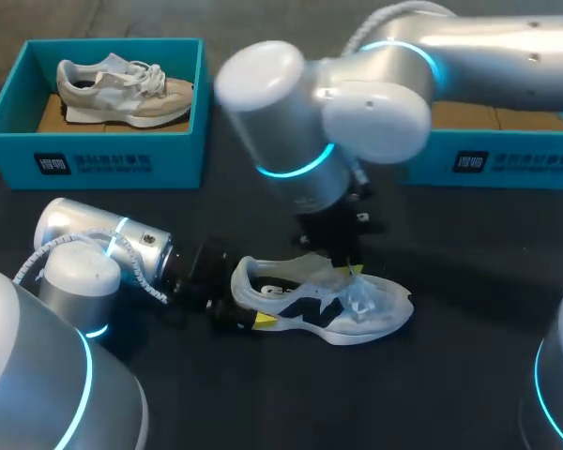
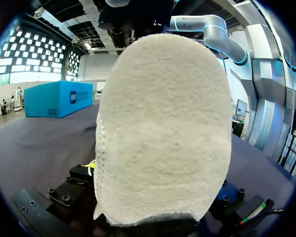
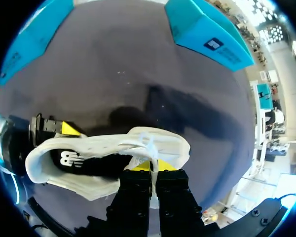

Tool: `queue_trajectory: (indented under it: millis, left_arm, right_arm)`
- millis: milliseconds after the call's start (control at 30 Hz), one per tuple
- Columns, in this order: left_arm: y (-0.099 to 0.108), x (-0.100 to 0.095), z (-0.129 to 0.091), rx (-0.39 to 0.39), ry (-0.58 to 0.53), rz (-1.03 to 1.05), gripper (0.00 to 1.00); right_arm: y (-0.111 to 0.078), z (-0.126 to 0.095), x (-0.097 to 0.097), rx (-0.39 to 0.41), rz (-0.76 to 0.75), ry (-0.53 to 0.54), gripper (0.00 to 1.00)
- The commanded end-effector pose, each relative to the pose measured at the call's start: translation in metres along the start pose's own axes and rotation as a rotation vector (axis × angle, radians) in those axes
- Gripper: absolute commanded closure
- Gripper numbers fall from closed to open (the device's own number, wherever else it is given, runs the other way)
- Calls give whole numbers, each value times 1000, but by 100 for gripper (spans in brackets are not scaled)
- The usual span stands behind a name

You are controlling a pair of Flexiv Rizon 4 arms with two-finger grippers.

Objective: Take the shoe out of the shoebox, open the shoe tongue, remove and reinsert the insole, then place the shoe into the shoebox

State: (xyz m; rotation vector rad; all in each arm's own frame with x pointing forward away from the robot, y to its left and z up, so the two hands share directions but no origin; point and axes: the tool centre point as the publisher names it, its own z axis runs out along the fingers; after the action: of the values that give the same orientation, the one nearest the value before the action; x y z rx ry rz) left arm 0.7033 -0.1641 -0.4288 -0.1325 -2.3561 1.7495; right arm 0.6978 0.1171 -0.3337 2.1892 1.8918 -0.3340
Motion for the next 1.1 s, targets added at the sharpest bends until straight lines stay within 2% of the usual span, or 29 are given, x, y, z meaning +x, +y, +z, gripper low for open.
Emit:
queue_trajectory:
  millis: [33,200,433,1100]
  left_arm:
    - [2,-1,1,-2,-2,-1,100]
    - [2,-1,1,-2,-2,-1,100]
    - [2,-1,1,-2,-2,-1,100]
    - [2,-1,1,-2,-2,-1,100]
  right_arm:
    - [0,11,-22,-14,206,290,100]
    - [2,16,-26,-12,221,428,100]
    - [4,23,-29,14,222,547,100]
    - [-1,31,-42,69,192,615,100]
